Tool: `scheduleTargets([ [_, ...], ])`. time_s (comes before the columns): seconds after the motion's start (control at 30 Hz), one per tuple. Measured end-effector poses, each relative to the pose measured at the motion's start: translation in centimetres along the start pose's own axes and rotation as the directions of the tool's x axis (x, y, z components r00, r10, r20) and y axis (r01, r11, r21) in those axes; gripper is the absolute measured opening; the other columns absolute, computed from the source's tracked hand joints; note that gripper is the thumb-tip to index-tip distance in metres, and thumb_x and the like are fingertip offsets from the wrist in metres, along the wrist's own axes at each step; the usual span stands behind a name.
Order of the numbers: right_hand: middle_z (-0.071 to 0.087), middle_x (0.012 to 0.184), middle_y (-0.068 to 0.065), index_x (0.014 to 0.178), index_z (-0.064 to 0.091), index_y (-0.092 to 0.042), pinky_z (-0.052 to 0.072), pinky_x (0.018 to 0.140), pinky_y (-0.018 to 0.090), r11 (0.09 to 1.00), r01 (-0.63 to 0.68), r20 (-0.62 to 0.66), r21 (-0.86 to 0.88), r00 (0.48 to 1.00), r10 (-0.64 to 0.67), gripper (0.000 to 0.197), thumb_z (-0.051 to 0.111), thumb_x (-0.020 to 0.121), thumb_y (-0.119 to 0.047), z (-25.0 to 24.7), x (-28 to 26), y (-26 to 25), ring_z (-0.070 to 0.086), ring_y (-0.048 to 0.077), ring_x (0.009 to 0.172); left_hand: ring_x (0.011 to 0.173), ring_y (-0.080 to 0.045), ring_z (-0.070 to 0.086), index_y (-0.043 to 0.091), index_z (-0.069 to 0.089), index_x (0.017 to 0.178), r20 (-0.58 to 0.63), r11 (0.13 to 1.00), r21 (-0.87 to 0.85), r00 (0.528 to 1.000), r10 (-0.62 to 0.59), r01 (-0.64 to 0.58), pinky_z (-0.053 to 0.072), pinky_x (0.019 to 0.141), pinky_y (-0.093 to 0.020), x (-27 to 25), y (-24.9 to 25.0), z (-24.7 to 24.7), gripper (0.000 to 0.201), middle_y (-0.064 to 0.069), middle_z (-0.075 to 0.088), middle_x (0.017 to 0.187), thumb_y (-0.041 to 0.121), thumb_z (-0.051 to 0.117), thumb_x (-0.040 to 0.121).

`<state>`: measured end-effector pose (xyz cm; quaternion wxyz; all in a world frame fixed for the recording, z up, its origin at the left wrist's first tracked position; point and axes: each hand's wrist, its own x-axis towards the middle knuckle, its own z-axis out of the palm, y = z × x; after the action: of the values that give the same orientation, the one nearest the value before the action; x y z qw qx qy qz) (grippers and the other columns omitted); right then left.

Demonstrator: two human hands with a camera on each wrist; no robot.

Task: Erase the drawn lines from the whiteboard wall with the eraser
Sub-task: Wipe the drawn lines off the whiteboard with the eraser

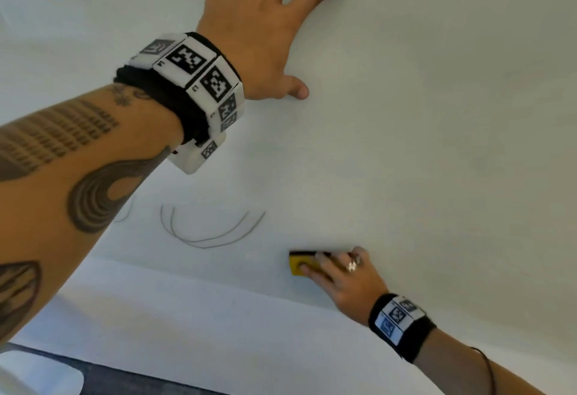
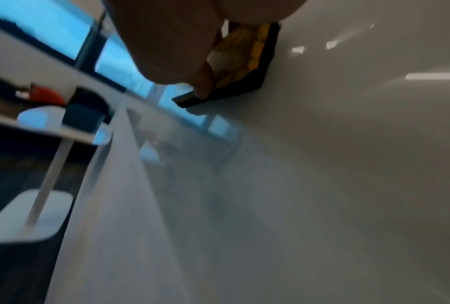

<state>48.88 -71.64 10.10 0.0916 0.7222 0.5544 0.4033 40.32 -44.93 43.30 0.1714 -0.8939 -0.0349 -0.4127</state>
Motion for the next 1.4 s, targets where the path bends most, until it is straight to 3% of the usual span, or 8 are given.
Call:
scheduleTargets([
  [0.1, 0.066, 0.120, 0.006, 0.132, 0.065, -0.027, 0.039, 0.083, 0.046, 0.999, 0.045, 0.108, -0.003, 0.993, -0.044, 0.045, 0.036, 0.100, -0.014, -0.3, -2.5, 0.4, 0.066, 0.029, 0.086, 0.149, -0.037, 0.024, 0.042, 0.007, 0.158, -0.008, 1.000, 0.004, 1.000, -0.008, 0.008, 0.024, 0.106, -0.077, 0.0, 0.1, 0.0, 0.125, -0.004, 0.022, 0.165, 0.072, 0.080, 0.062],
  [0.33, 0.071, 0.115, 0.011, 0.121, 0.075, -0.029, 0.033, 0.078, 0.044, 0.937, -0.349, -0.334, -0.025, 0.886, 0.321, 0.059, 0.048, 0.076, -0.003, -4.6, 6.5, 4.0, 0.047, 0.027, 0.085, 0.135, -0.044, 0.041, 0.037, 0.015, 0.157, -0.013, 1.000, 0.005, 1.000, -0.026, 0.026, 0.037, 0.096, -0.068, -0.1, 0.2, 0.1, 0.118, -0.013, 0.035, 0.157, 0.066, 0.083, 0.065],
  [0.57, 0.073, 0.113, 0.004, 0.129, 0.067, -0.036, 0.037, 0.081, 0.046, 0.991, -0.090, 0.144, -0.097, 0.984, 0.103, 0.055, 0.030, 0.097, -0.011, -0.2, -6.8, 0.6, 0.052, 0.028, 0.093, 0.131, -0.044, 0.044, 0.038, 0.016, 0.156, -0.006, 1.000, -0.009, 1.000, -0.022, 0.022, 0.037, 0.095, -0.068, -0.1, 0.1, 0.0, 0.118, -0.012, 0.038, 0.154, 0.069, 0.082, 0.064],
  [0.67, 0.075, 0.112, 0.005, 0.127, 0.070, -0.040, 0.036, 0.080, 0.047, 0.973, -0.168, 0.104, -0.158, 0.977, 0.185, 0.062, 0.034, 0.091, -0.004, -2.4, -8.1, 4.1, 0.056, 0.029, 0.092, 0.132, -0.045, 0.044, 0.038, 0.018, 0.155, -0.023, 1.000, -0.010, 1.000, -0.016, 0.016, 0.036, 0.095, -0.069, 0.1, -0.1, 0.3, 0.115, -0.012, 0.039, 0.154, 0.069, 0.081, 0.065],
  [0.9, 0.069, 0.116, 0.013, 0.120, 0.073, -0.035, 0.032, 0.081, 0.049, 0.848, -0.510, -0.264, -0.142, 0.846, 0.464, 0.066, 0.055, 0.069, 0.003, -4.6, -1.3, 4.3, 0.050, 0.030, 0.084, 0.143, -0.037, 0.035, 0.042, 0.014, 0.157, -0.048, 0.998, -0.054, 0.999, 0.021, -0.023, 0.029, 0.104, -0.072, -0.1, -0.3, 0.9, 0.117, -0.004, 0.032, 0.160, 0.072, 0.079, 0.064],
  [1.1, 0.058, 0.132, 0.006, 0.129, 0.069, -0.036, 0.036, 0.084, 0.050, 0.976, -0.212, -0.096, -0.045, 0.974, 0.206, 0.061, 0.043, 0.085, -0.002, 0.6, 6.1, -4.3, 0.057, 0.030, 0.099, 0.152, -0.027, 0.022, 0.037, 0.014, 0.160, -0.100, 0.991, -0.094, 0.991, 0.087, -0.096, 0.016, 0.116, -0.068, -2.3, -3.9, 0.7, 0.108, 0.000, 0.022, 0.166, 0.079, 0.064, 0.073],
  [1.3, 0.065, 0.121, 0.014, 0.119, 0.077, -0.027, 0.032, 0.080, 0.047, 0.878, -0.479, -0.493, 0.023, 0.758, 0.427, 0.060, 0.046, 0.075, 0.000, -3.2, 18.4, -2.3, 0.050, 0.029, 0.091, 0.152, -0.035, 0.019, 0.035, 0.012, 0.160, -0.062, 0.995, 0.067, 0.995, 0.083, -0.079, 0.018, 0.117, -0.064, -7.3, -14.6, 2.2, 0.091, -0.003, 0.016, 0.168, 0.073, 0.050, 0.086],
  [1.4, 0.056, 0.128, 0.009, 0.125, 0.073, -0.030, 0.033, 0.082, 0.047, 0.928, -0.373, -0.393, -0.015, 0.855, 0.337, 0.060, 0.045, 0.081, -0.002, 0.8, 16.6, -6.9, 0.053, 0.030, 0.097, 0.151, -0.037, 0.020, 0.031, 0.017, 0.159, -0.039, 0.991, 0.094, 0.995, 0.094, -0.090, 0.021, 0.116, -0.063, -8.6, -19.6, 2.1, 0.089, -0.007, 0.019, 0.166, 0.071, 0.052, 0.088],
])
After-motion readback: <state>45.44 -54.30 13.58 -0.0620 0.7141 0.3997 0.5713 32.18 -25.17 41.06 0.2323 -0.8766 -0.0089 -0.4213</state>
